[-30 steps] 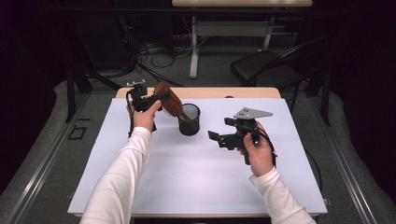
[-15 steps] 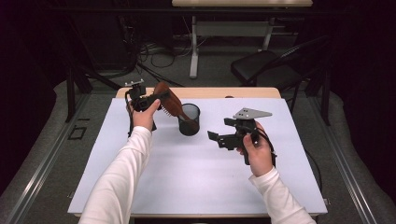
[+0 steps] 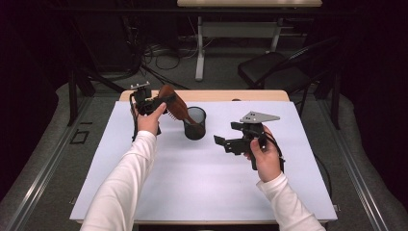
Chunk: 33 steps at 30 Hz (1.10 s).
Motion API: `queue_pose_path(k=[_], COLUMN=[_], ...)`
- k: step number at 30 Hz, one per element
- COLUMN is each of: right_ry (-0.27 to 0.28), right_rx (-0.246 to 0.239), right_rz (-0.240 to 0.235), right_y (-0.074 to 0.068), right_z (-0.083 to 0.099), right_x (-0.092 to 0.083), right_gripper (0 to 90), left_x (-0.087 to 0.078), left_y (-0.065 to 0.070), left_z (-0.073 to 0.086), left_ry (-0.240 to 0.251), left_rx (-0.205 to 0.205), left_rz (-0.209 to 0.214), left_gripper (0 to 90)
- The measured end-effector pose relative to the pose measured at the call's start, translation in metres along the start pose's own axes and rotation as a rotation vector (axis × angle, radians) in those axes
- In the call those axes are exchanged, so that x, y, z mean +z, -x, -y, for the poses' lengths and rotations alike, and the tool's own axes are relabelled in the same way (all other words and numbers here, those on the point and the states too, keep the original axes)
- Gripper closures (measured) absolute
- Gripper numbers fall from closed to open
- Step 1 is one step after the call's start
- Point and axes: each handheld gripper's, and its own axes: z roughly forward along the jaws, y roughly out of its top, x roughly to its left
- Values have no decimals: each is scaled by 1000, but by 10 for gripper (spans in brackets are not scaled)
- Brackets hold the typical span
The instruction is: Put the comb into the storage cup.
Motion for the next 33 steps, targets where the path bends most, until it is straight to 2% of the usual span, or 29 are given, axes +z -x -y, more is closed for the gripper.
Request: queue_pose_path(k=[5, 9, 12, 15, 20, 23, 30, 33], right_ry=[-3, -5, -5, -4, -2, -4, -6, -8], right_rx=[2, 2, 1, 4, 5, 3, 5, 4], right_rz=[0, 1, 1, 2, 3, 3, 3, 4], right_y=[0, 0, 0, 1, 1, 0, 1, 1], right_z=[0, 1, 1, 1, 1, 1, 1, 2], right_x=[0, 1, 1, 1, 0, 0, 0, 1], right_gripper=[145, 145, 145, 145, 145, 144, 145, 145], left_x=[-3, -4, -5, -5, -6, -6, -7, -7], left_y=[0, -2, -2, -1, -1, -1, 0, 0], left_z=[-2, -2, -2, -2, -1, -1, -1, -1], left_ry=[24, 10, 9, 6, 4, 1, -3, -13], left_rx=[12, 3, 11, 6, 11, 29, 16, 25], left_rz=[-5, -13, -22, -24, -34, -47, -36, -39], left_gripper=[320, 303, 285, 241, 210, 183, 158, 158])
